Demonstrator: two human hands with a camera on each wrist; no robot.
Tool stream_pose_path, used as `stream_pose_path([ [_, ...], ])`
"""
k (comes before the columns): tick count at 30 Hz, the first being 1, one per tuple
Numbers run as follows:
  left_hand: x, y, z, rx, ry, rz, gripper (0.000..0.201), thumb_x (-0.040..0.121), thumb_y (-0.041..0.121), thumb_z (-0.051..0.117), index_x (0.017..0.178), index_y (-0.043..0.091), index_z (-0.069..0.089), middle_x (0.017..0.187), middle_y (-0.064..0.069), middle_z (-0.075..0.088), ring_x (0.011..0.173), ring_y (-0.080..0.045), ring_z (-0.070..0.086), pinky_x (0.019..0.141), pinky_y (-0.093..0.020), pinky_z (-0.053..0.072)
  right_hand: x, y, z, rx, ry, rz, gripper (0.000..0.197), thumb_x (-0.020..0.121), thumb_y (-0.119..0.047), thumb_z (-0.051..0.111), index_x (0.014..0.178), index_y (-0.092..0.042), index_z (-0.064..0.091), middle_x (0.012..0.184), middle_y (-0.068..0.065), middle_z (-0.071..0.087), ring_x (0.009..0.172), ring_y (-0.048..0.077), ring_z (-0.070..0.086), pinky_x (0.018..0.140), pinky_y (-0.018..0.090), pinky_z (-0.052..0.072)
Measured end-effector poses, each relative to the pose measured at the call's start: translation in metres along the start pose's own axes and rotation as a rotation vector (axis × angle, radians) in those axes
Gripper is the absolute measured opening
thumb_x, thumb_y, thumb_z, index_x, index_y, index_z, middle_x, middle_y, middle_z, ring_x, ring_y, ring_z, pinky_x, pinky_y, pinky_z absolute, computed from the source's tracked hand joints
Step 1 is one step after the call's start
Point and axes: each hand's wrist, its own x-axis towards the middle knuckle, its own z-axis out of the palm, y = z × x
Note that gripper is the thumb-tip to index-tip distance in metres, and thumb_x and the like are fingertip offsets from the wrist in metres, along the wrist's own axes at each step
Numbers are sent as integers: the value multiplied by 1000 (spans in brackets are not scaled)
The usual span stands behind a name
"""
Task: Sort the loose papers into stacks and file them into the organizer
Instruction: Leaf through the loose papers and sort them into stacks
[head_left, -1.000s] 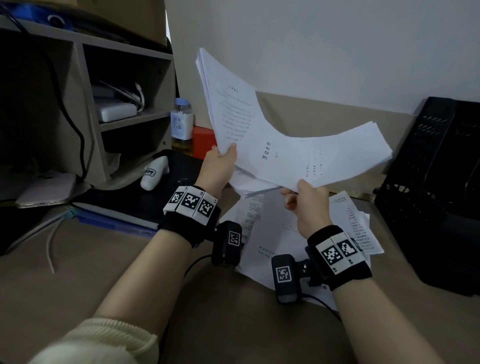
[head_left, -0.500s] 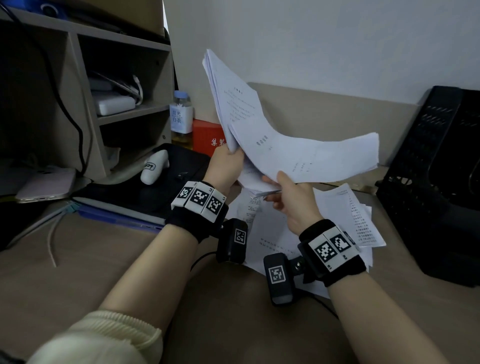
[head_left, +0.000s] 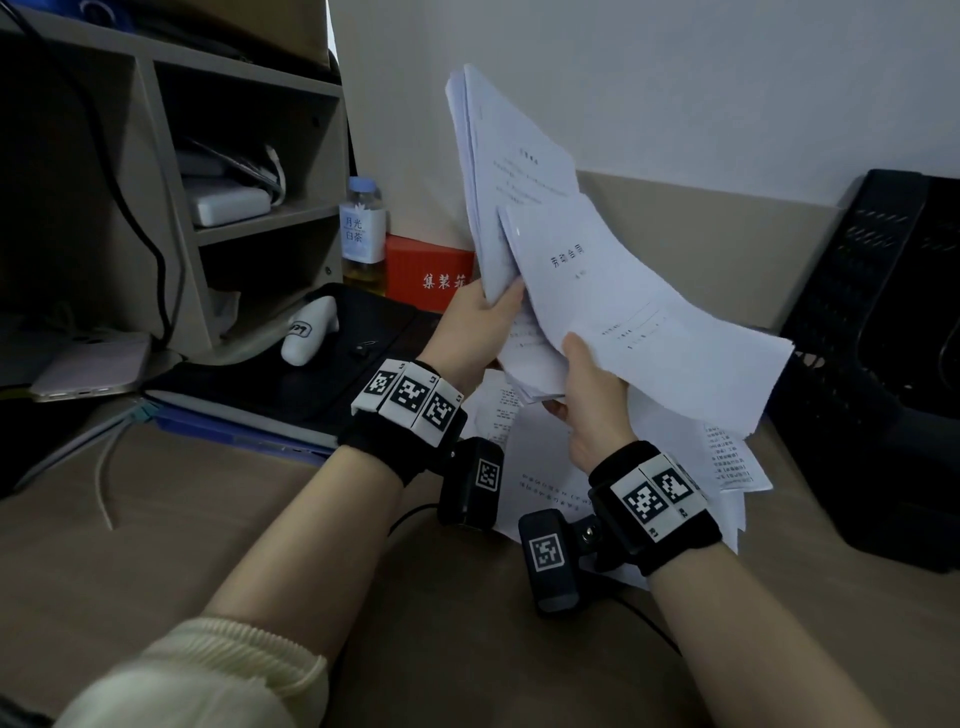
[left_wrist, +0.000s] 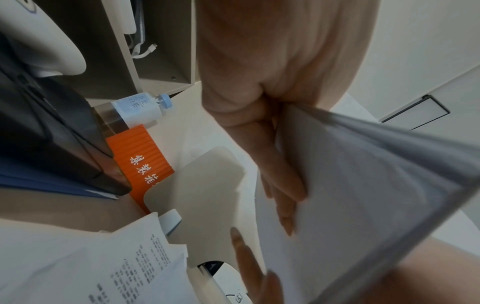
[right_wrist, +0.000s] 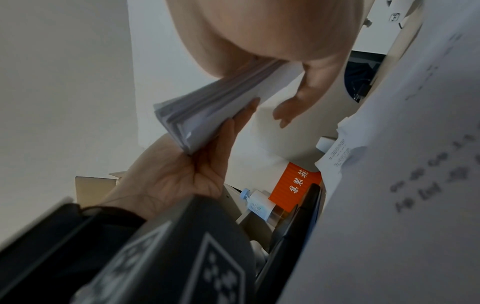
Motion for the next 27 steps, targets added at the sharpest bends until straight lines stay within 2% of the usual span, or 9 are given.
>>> stream_pose_path([
  [2,-1,1,1,18,-27,19,28,102,17,46,124,4,60,108,-5,70,92,-9,69,74,-23,58,2,2,0,2,6,0,29,91,-23,51,119,-25,55,118,-3,62,97,13,63,79,33,57],
  [4,-2,2,1,18,-54,27,28,102,16,46,124,4,60,108,-5,70,91,-9,70,73,-23,58,3,3,1,-7,15,-31,31,90,-20,51,121,-25,54,121,-4,62,105,15,62,91,41,54],
  [6,-3,3,-1,22,-100,35,28,102,14,47,124,4,59,107,-3,70,89,-7,71,71,-21,57,5,4,1,-9,24,-54,32,91,-19,50,122,-26,52,119,-6,61,107,15,61,96,44,52],
  [10,-5,4,-3,36,-183,75,32,96,14,59,127,6,60,117,-4,70,103,-13,69,78,-24,57,5,4,0,-39,18,-76,35,91,-20,48,124,-25,56,118,-12,63,108,12,61,100,44,49],
  [15,-6,4,-2,25,-149,89,41,87,9,70,127,4,61,117,-3,70,103,-10,69,78,-20,56,6,4,0,-51,-3,-77,39,89,-20,52,128,-23,56,121,-10,63,109,11,61,99,42,50],
  [17,-5,1,-2,45,-107,81,39,88,4,69,126,2,60,115,-4,70,97,-8,70,75,-19,56,5,4,1,-68,-49,-49,33,89,-19,52,121,-25,60,118,-8,66,105,12,63,94,39,53],
  [20,-4,-2,-5,66,-25,70,32,90,-8,58,122,-4,59,104,-7,69,76,3,69,65,-13,53,-1,2,3,-98,-103,-1,16,90,-23,54,103,-29,62,110,-6,67,103,16,64,92,38,54],
  [24,-3,-3,-8,60,30,67,28,93,-11,49,114,4,60,89,6,66,66,8,67,59,-10,51,-2,-3,0,-81,-124,-17,29,91,-31,57,120,-31,56,119,-9,62,106,10,60,89,35,53],
  [27,1,-1,-14,45,123,73,26,93,-7,50,109,10,61,92,6,67,78,2,68,71,-18,55,4,-10,-13,52,-6,13,34,90,-33,55,124,-25,55,114,-5,62,100,15,61,73,34,51],
])
